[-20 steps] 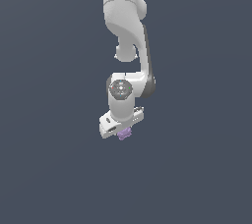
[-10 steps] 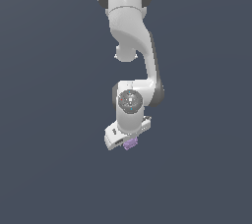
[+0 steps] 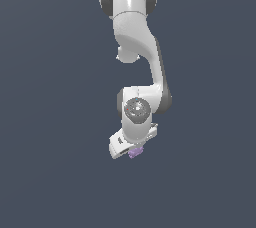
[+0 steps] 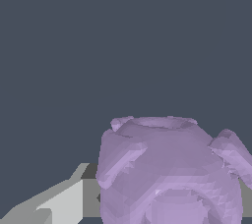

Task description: Pick up the object and move it to a goal position.

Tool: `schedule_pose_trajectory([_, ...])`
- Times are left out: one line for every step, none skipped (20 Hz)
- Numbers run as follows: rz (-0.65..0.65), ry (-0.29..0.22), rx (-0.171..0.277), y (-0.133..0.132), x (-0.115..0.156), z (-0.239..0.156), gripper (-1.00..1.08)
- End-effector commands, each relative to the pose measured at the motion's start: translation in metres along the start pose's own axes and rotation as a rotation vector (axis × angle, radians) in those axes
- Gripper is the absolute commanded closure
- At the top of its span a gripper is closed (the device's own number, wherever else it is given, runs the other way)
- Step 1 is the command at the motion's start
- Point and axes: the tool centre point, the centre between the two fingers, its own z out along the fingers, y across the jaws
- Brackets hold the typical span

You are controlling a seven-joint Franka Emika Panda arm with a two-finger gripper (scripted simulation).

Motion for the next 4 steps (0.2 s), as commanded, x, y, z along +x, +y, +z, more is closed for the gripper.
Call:
schedule_pose_trajectory([0.0,0.0,0.0,0.0005,0.0029,-0.0003,1.08])
schedule_pose_trajectory([0.0,0.0,0.0,0.0006,0.0034,-0.0003,1.08])
schedule_pose_trajectory([0.0,0.0,0.0,0.0006,0.0037,-0.0003,1.08])
schedule_pose_trajectory([0.0,0.0,0.0,0.0006,0.0038,-0.0003,1.08])
